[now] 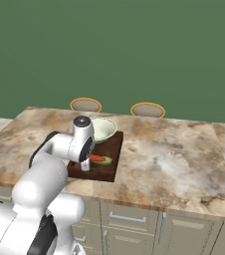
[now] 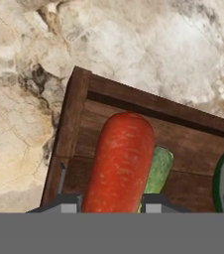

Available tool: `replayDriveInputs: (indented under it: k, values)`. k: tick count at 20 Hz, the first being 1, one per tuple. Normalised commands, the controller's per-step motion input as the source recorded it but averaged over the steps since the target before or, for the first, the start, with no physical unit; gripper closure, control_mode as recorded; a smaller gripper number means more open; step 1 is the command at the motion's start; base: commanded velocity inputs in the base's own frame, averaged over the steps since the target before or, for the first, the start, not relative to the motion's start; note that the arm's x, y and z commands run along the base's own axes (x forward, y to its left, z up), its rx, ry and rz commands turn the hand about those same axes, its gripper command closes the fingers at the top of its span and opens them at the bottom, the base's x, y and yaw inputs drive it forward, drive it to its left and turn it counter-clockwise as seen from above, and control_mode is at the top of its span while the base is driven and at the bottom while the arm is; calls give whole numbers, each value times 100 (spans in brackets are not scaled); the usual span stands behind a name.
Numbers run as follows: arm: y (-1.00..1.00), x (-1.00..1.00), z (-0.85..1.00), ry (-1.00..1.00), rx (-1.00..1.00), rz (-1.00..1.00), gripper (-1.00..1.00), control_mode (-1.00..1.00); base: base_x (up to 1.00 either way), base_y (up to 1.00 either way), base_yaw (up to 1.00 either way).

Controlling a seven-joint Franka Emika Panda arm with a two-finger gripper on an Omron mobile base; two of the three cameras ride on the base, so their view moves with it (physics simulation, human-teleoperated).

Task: Place the two vegetables and bowl onto the tray for setting up a vegetable dip station.

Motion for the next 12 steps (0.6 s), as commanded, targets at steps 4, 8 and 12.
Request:
replayDriveInputs:
  k: [4, 8, 12]
  values:
    - [0, 3, -15, 0, 0, 0, 100, -100, 0, 0, 0]
    - [0, 0, -16, 0, 0, 0, 100, -100, 0, 0, 0]
    - [0, 1, -16, -1, 0, 0, 100, -100, 0, 0, 0]
